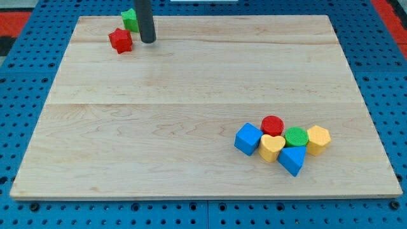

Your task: Move the red star towards bottom center

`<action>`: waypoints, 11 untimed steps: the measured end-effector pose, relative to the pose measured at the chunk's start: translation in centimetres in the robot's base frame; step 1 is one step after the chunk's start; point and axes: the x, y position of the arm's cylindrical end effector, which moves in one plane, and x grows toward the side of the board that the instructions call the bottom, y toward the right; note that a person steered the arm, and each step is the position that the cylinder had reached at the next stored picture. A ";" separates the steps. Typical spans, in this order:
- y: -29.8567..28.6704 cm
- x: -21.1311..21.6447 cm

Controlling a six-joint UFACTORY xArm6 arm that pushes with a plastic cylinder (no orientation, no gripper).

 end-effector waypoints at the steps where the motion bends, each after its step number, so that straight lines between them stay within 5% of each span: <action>1: -4.1 -1.6; 2: -7.2 -0.1; 7: 5.2 16.5; 11: 0.9 25.4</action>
